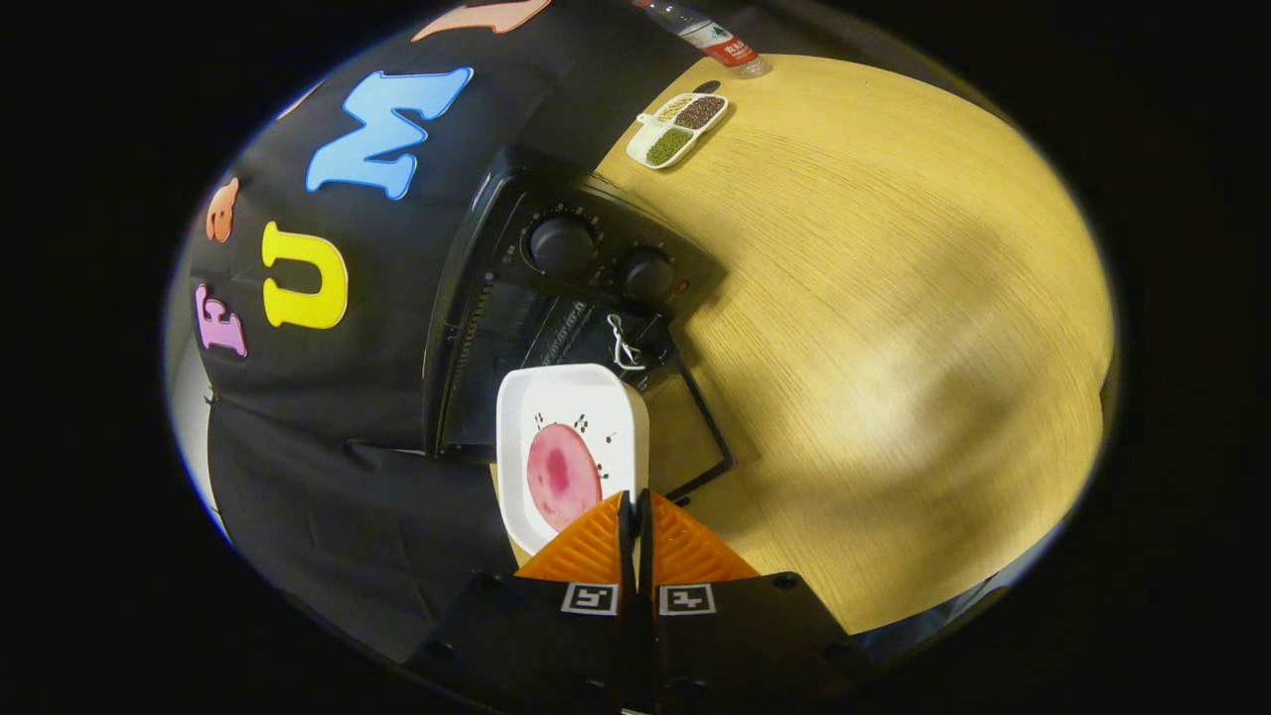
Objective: Open the toaster oven, put the food inside, and close the toaster oven door.
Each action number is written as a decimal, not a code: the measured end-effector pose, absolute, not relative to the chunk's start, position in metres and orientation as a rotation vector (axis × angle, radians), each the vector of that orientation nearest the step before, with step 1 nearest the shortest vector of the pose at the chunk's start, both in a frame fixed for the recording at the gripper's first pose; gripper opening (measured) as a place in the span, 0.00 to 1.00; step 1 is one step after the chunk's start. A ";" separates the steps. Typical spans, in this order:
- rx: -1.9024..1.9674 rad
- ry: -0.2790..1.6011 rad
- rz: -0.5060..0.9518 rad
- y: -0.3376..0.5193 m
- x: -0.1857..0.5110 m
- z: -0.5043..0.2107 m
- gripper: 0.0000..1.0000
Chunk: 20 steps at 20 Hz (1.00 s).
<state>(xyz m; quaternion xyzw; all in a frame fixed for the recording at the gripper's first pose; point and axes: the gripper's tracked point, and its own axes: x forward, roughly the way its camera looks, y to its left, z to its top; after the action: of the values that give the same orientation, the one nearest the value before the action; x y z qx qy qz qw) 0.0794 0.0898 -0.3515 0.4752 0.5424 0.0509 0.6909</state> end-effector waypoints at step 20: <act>1.429 0.939 -0.363 0.189 0.142 -0.359 0.02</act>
<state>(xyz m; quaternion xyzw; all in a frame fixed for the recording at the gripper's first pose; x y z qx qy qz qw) 0.1420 0.1887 -0.3590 0.6270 0.4118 -0.1594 0.6418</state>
